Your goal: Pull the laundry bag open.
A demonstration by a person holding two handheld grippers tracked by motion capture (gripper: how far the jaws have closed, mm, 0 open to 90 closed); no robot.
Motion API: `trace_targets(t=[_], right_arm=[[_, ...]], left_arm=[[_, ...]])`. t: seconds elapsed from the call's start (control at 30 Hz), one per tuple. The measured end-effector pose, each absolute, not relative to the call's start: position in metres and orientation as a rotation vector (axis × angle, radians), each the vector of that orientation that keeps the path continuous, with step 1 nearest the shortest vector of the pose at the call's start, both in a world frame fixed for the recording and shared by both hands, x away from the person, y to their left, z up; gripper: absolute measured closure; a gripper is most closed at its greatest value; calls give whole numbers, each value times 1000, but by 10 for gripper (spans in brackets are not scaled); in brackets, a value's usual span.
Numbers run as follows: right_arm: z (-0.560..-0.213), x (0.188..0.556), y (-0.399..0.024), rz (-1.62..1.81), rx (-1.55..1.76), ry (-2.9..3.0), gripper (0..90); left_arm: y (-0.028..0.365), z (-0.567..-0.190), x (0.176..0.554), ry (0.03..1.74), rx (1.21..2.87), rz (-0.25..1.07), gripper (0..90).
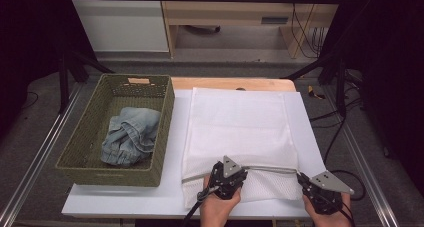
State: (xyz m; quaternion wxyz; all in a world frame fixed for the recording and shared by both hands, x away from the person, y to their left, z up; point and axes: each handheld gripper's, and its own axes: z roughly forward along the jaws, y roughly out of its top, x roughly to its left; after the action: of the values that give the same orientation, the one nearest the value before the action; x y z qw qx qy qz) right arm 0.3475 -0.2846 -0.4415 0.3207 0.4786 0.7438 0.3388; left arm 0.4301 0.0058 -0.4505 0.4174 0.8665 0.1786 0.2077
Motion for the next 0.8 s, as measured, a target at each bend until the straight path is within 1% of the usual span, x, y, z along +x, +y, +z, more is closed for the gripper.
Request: trace_targets(t=[0.53,0.8], right_arm=[[-442,347,-285,892,1259,1954,864],[-442,348,-286,890,1265,1957,864]], left_arm=[[24,-450,431,473,2168,534,867],[25,-450,432,477,2173,532,867]])
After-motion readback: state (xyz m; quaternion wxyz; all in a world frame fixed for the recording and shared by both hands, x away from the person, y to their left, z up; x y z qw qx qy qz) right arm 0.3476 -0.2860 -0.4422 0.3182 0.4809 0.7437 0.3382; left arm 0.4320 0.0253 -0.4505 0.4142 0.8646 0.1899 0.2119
